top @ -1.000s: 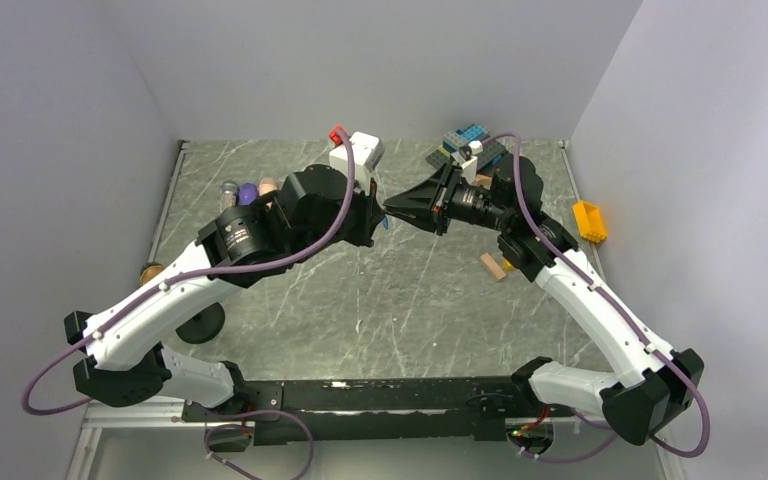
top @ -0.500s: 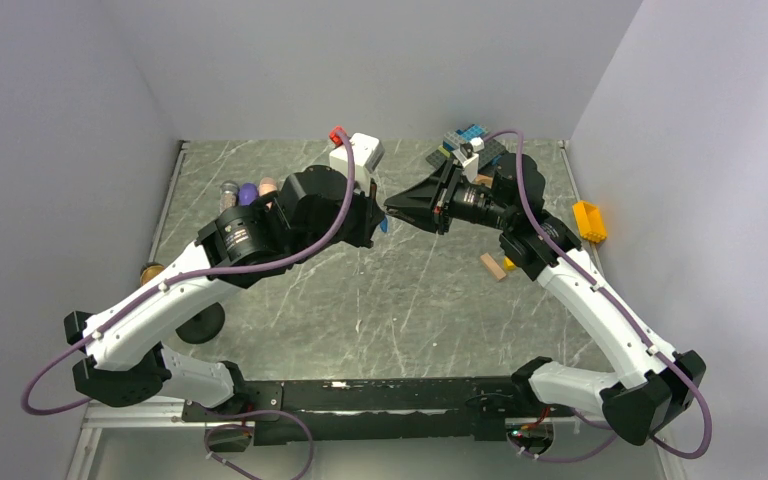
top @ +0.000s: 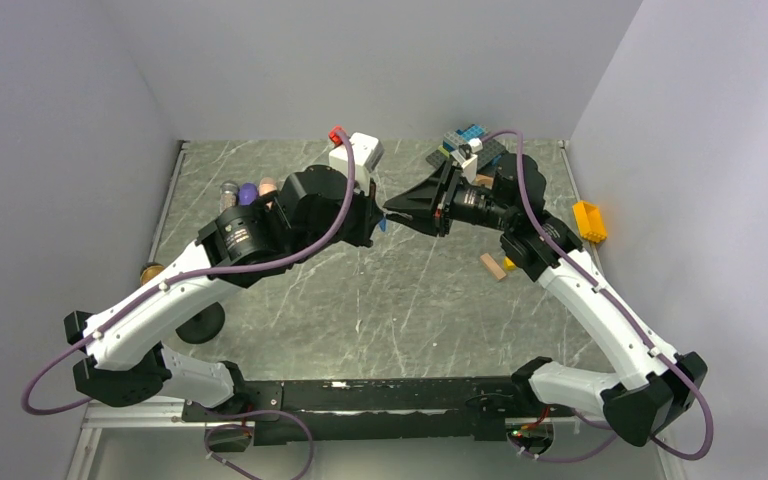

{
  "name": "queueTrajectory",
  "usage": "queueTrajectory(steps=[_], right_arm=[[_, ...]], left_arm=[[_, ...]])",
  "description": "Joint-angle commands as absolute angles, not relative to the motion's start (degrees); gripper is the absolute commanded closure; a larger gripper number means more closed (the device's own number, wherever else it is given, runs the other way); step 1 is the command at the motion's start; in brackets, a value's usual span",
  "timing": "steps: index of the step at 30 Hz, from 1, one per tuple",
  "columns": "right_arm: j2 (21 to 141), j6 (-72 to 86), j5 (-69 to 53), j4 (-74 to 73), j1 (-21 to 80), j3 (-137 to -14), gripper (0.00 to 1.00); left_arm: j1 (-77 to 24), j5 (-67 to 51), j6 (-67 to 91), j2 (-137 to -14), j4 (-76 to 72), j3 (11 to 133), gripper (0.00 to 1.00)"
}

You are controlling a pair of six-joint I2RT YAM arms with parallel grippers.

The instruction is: Remove the keys from the keyring

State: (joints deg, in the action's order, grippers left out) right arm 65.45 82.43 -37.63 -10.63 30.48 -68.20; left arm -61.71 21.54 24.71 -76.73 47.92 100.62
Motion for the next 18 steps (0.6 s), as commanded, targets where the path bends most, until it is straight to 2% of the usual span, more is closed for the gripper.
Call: queueTrajectory(steps=[1, 14, 18], right_arm=[[63.0, 83.1, -39.9, -11.4, 30.7, -70.7, 0.65], [63.8, 83.4, -40.4, -10.6, 30.7, -70.6, 0.74], [63.9, 83.4, -40.6, -10.5, 30.8, -70.3, 0.83]], left_arm=[[-61.9, 23.7, 24.5, -75.9, 47.5, 101.4, 1.0], [-61.9, 22.9, 24.9, -75.6, 46.8, 100.7, 1.0], [-61.9, 22.9, 24.8, -75.8, 47.0, 101.0, 1.0]])
